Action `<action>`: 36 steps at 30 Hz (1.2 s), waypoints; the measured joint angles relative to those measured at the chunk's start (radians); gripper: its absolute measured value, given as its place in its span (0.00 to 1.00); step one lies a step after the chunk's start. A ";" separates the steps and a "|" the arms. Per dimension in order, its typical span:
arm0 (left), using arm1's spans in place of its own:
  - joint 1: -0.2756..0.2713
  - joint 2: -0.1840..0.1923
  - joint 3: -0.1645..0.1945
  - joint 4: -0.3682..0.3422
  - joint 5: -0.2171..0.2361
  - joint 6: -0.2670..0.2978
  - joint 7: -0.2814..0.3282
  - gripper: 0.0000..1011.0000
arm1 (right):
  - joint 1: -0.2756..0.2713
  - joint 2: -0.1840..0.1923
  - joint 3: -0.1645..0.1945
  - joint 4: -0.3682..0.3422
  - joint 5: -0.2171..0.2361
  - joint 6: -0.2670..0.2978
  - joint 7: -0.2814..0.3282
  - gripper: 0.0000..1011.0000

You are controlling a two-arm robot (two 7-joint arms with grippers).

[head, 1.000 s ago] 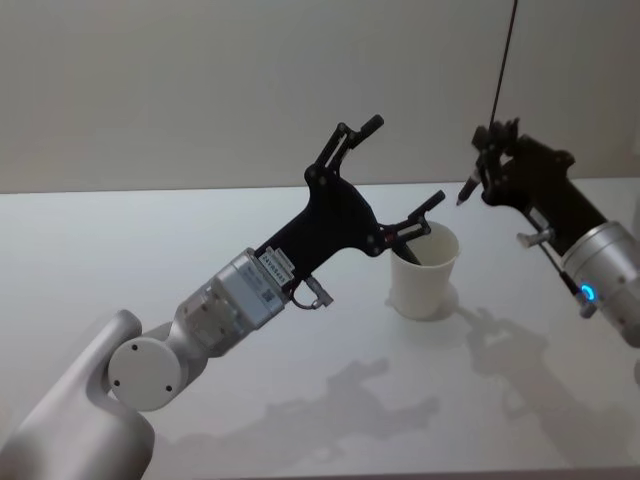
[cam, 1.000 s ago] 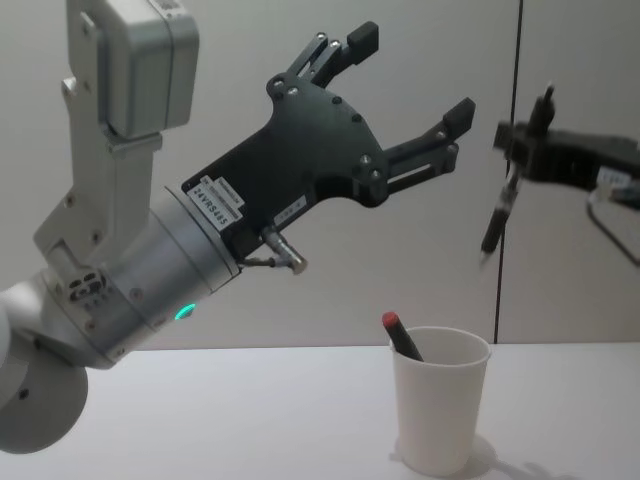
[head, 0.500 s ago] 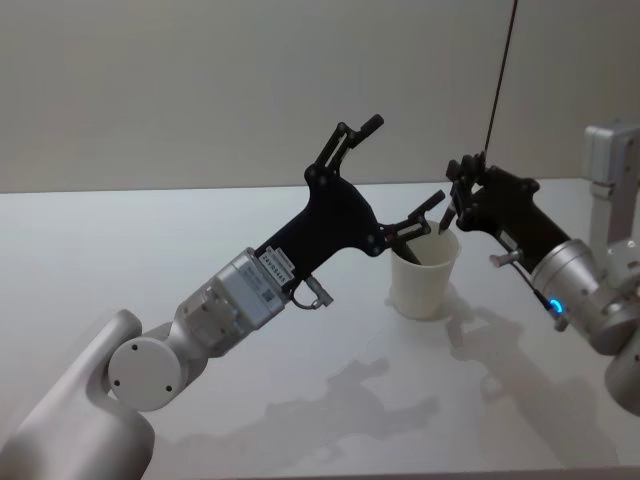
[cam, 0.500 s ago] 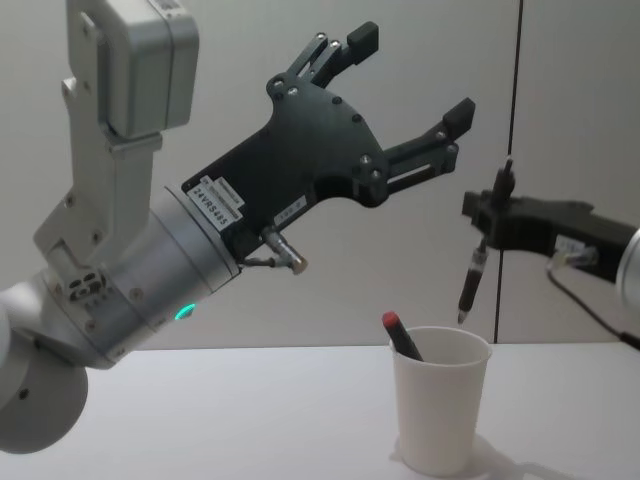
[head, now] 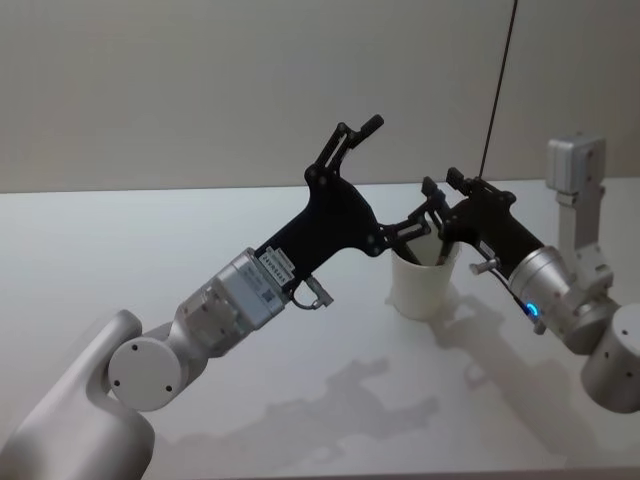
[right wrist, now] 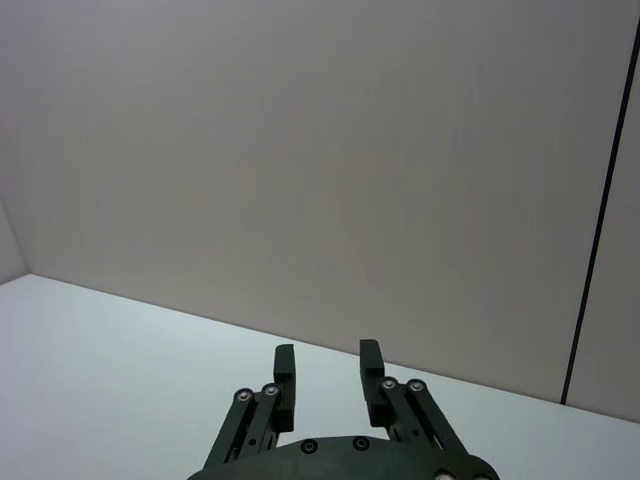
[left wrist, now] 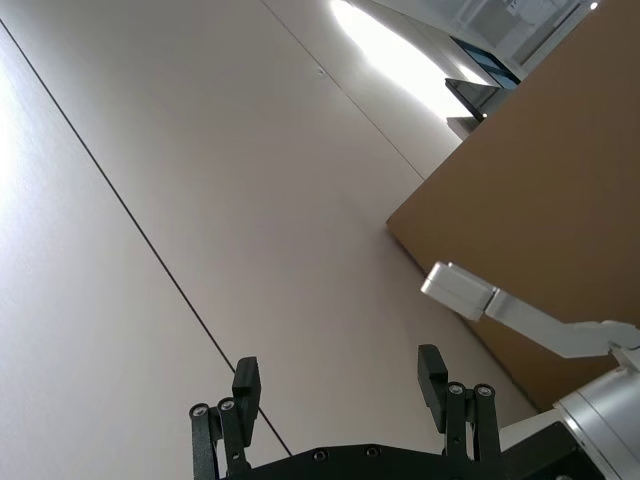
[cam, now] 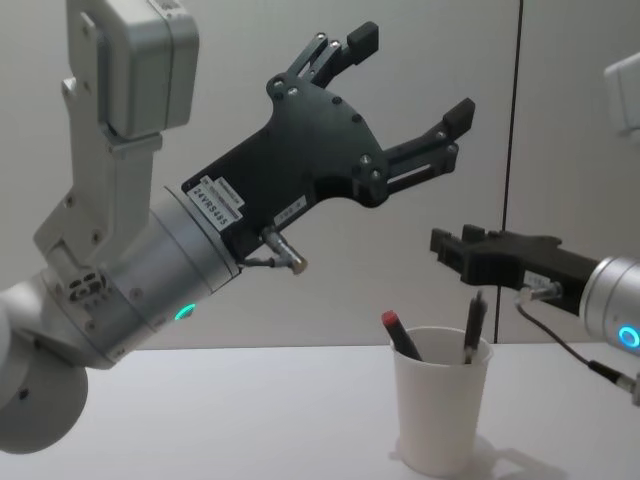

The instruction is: Place the pen into the pen holder.

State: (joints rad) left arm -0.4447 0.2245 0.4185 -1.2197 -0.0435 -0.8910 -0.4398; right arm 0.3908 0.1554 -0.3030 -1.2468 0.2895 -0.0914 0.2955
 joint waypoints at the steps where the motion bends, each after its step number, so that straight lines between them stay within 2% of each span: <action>1: 0.000 0.000 0.000 0.000 0.000 0.000 0.000 0.99 | 0.001 -0.001 -0.001 0.005 -0.001 -0.001 0.000 0.37; 4: 0.000 0.000 0.000 0.000 0.000 0.000 0.000 0.99 | 0.010 -0.007 -0.003 0.024 -0.006 -0.005 0.001 0.44; 6: 0.000 0.000 0.000 0.000 0.000 0.000 0.000 0.99 | 0.014 -0.010 -0.005 0.033 -0.009 -0.007 0.002 0.53; 8: 0.000 0.000 0.000 0.000 0.000 0.000 0.000 0.99 | 0.016 -0.011 -0.005 0.037 -0.010 -0.007 0.003 0.57; 9: 0.000 0.000 0.000 0.000 0.000 0.000 0.000 0.99 | 0.018 -0.012 -0.006 0.041 -0.011 -0.008 0.003 0.63; 11: 0.000 0.000 0.000 0.000 0.000 0.000 0.000 0.99 | 0.019 -0.013 -0.006 0.044 -0.012 -0.008 0.003 0.67; 12: 0.000 0.000 0.000 0.000 0.000 0.000 0.000 0.99 | 0.020 -0.014 -0.007 0.047 -0.012 -0.008 0.004 0.72; 13: 0.000 0.000 0.000 0.000 0.000 0.000 0.000 0.99 | 0.021 -0.014 -0.007 0.048 -0.013 -0.008 0.004 0.72; 17: 0.000 0.000 0.000 0.000 0.000 0.000 0.000 0.99 | 0.023 -0.016 -0.007 0.053 -0.014 -0.009 0.004 0.87; 18: 0.000 0.000 0.000 0.000 0.000 0.000 0.000 0.99 | 0.023 -0.016 -0.007 0.053 -0.014 -0.009 0.004 0.87; 21: 0.000 0.000 0.000 0.000 0.000 0.000 0.000 0.99 | 0.024 -0.017 -0.008 0.056 -0.015 -0.009 0.005 0.97; 36: 0.000 0.000 0.000 0.000 0.000 0.000 0.000 0.99 | 0.027 -0.019 -0.009 0.063 -0.016 -0.009 0.006 0.99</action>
State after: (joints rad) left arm -0.4447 0.2245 0.4185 -1.2197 -0.0435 -0.8910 -0.4398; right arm 0.4178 0.1363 -0.3116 -1.1841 0.2730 -0.1006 0.3015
